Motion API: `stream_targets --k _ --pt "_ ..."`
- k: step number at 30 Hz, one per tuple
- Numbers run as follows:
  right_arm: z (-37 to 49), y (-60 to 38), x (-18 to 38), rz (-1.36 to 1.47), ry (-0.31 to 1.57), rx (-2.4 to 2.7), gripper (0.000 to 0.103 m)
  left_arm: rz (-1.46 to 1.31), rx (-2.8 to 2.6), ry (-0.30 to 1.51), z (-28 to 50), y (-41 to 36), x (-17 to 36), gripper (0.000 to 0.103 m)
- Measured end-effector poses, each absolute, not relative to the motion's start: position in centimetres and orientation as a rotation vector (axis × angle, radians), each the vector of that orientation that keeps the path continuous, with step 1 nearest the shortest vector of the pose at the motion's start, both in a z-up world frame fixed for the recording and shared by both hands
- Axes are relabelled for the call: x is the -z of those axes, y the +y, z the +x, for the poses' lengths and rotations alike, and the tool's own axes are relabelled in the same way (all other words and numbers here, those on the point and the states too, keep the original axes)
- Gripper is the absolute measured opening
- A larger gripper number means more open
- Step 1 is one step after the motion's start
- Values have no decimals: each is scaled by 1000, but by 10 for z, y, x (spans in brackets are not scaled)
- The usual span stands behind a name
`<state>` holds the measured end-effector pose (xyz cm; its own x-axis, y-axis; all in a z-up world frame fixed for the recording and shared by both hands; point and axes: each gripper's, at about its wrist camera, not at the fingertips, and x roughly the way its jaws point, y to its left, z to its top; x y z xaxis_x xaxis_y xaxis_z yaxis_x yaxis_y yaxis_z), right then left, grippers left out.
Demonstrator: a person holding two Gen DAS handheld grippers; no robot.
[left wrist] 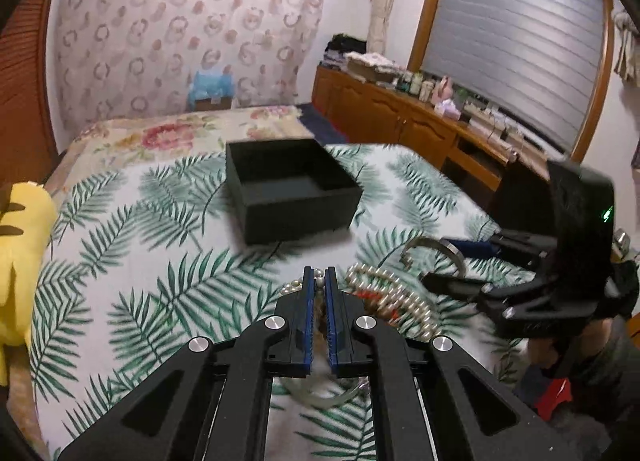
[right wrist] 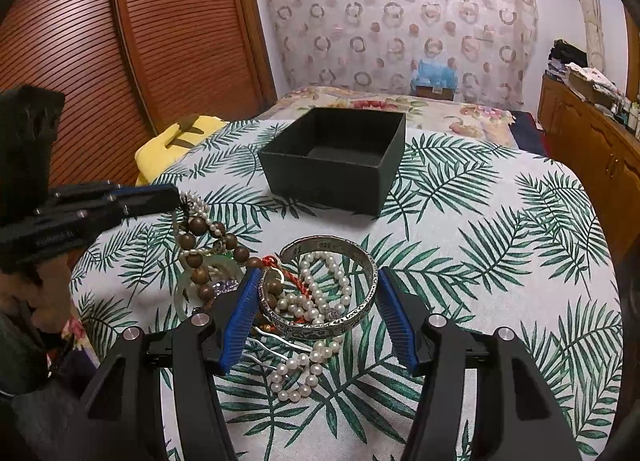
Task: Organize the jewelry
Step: 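Close the left tool on a pearl strand in the pile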
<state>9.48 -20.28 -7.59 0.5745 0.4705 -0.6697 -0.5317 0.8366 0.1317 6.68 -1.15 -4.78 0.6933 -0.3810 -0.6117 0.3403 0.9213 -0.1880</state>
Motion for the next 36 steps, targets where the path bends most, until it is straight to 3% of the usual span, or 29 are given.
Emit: stream_targets --k 8,16,25,36 --pt "94 -204 74 -82 753 -589 61 -42 404 669 74 -13 33 4" --pt "94 -203 79 -80 766 -593 61 -48 323 758 89 8 69 5" --pt "93 -199 79 -86 763 -601 61 -78 305 750 88 26 62 5" --pt "92 -196 82 -93 771 -604 61 -60 231 841 92 47 94 5"
